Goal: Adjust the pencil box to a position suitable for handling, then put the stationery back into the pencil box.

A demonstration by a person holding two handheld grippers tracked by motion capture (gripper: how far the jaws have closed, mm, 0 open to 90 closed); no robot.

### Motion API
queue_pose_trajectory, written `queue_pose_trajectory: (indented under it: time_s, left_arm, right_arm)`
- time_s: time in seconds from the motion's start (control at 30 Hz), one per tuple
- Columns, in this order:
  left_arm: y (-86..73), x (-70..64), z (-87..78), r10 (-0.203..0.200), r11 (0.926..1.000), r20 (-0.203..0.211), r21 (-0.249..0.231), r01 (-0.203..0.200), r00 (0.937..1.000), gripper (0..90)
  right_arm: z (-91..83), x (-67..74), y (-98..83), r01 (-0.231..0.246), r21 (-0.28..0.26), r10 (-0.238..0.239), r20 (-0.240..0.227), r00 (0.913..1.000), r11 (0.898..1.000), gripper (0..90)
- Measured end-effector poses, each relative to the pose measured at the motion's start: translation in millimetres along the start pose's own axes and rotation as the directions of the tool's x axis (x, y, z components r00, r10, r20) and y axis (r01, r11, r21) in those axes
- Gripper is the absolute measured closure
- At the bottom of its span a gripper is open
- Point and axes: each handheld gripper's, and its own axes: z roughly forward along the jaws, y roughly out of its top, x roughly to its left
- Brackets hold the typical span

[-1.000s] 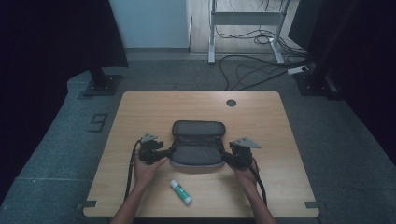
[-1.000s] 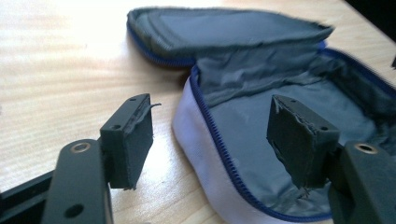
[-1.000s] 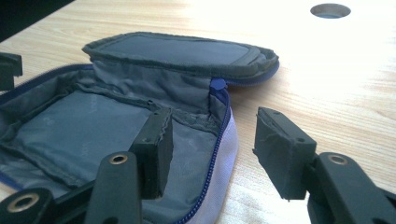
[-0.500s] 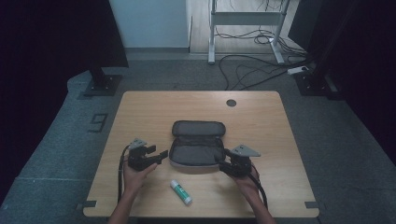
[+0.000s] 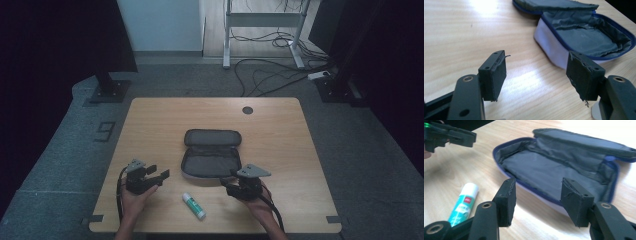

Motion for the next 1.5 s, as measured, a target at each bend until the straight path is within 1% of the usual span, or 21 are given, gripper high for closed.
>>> queue_pose_trajectory:
  time_s: [0.2,0.37,0.43,0.57,0.63,0.67,0.77,0.83,0.87,0.9,0.93,1.03,1.07,1.1,1.2,1.23,1.33,1.4,1.43,1.47,1.5]
  left_arm:
    - [-4.8,7.2,-1.0,-0.016,0.9998,0.004,0.011,0.016,0.9999,33.7]
    - [-7.5,10.4,-2.4,-0.016,0.9998,0.004,0.009,0.016,0.9999,33.7]
    - [-9.0,13.4,-3.3,-0.024,0.9997,0.002,0.009,0.024,0.9997,33.8]
    - [-11.1,17.5,-4.1,-0.033,0.9994,-0.003,0.008,0.033,0.9994,34.0]
    - [-11.5,18.1,-3.9,-0.035,0.9994,-0.004,0.008,0.035,0.9994,34.1]
    - [-11.5,18.4,-3.7,-0.035,0.9994,-0.004,0.009,0.035,0.9994,34.1]
    - [-12.1,18.8,-3.1,-0.034,0.9994,-0.005,0.008,0.034,0.9994,34.1]
    - [-12.9,19.7,-3.0,-0.035,0.9993,-0.004,0.010,0.035,0.9994,34.1]
    - [-13.7,19.9,-2.8,-0.037,0.9992,-0.005,0.011,0.037,0.9993,34.1]
    - [-14.5,20.1,-2.5,-0.037,0.9992,-0.008,0.013,0.038,0.9993,34.2]
    - [-15.2,20.2,-2.1,-0.039,0.9991,-0.009,0.015,0.039,0.9992,34.2]
    - [-17.1,18.9,-0.7,-0.033,0.9992,-0.008,0.024,0.033,0.9994,34.3]
    - [-17.1,18.9,-0.7,-0.033,0.9992,-0.008,0.024,0.033,0.9994,34.2]
    - [-17.7,18.1,0.3,-0.033,0.9990,-0.005,0.028,0.034,0.9994,34.3]
    - [-18.2,18.0,0.5,-0.032,0.9989,-0.005,0.034,0.033,0.9995,34.3]
    - [-18.6,18.3,0.1,-0.038,0.9988,0.000,0.030,0.038,0.9993,34.3]
    - [-18.5,18.7,-1.6,-0.049,0.9986,0.006,0.022,0.049,0.9988,34.2]
    - [-18.3,18.6,-3.2,-0.049,0.9987,-0.002,0.015,0.049,0.9988,34.0]
    - [-18.2,18.9,-3.7,-0.051,0.9986,-0.002,0.015,0.051,0.9987,33.9]
    - [-18.2,18.9,-3.7,-0.051,0.9986,-0.002,0.015,0.051,0.9987,33.8]
    - [-18.2,19.0,-3.8,-0.051,0.9985,-0.002,0.016,0.051,0.9987,33.9]
  right_arm:
    - [2.2,10.1,-2.4,0.019,0.010,-0.019,-0.036,0.9992,1.000,45.1]
    - [3.4,15.7,-3.6,0.014,0.009,-0.014,-0.058,0.9982,1.000,45.1]
    - [3.3,20.0,-3.7,0.015,0.009,-0.014,-0.079,0.9968,1.000,45.3]
    - [3.2,25.2,-3.3,0.026,0.005,-0.025,-0.085,0.9961,1.000,45.4]
    - [3.4,30.5,-3.1,0.033,0.005,-0.032,-0.091,0.9953,0.999,45.5]
    - [3.4,30.5,-3.1,0.033,0.005,-0.032,-0.091,0.9953,0.999,45.5]
    - [5.0,36.8,-3.4,0.042,0.008,-0.041,-0.096,0.9946,0.999,45.6]
    - [8.5,44.4,-3.0,0.054,0.018,-0.052,-0.105,0.9931,0.998,45.6]
    - [8.5,44.4,-3.0,0.054,0.018,-0.052,-0.105,0.9931,0.998,45.6]
    - [11.2,49.2,-1.8,0.067,0.021,-0.064,-0.112,0.9916,0.998,45.6]
    - [11.2,49.2,-1.8,0.067,0.021,-0.064,-0.112,0.9916,0.998,45.6]
    - [17.2,56.5,1.9,0.078,0.024,-0.075,-0.126,0.9892,0.997,45.9]
    - [17.2,56.5,1.9,0.078,0.024,-0.075,-0.126,0.9892,0.997,45.9]
    - [21.3,61.1,3.2,0.091,0.027,-0.086,-0.136,0.9870,0.996,46.1]
    - [24.4,64.1,4.0,0.093,0.031,-0.088,-0.145,0.9855,0.995,46.2]
    - [28.1,68.0,4.7,0.096,0.039,-0.089,-0.155,0.9840,0.995,46.7]
    - [31.3,71.8,5.2,0.100,0.044,-0.092,-0.159,0.9829,0.994,47.2]
    - [34.9,76.1,5.2,0.106,0.051,-0.097,-0.165,0.9815,0.993,47.5]
    - [38.9,80.5,4.2,0.111,0.061,-0.099,-0.170,0.9804,0.992,47.7]
    - [38.9,80.5,4.2,0.111,0.061,-0.099,-0.170,0.9804,0.992,47.7]
    - [42.4,83.9,2.4,0.112,0.073,-0.097,-0.176,0.9795,0.991,48.3]
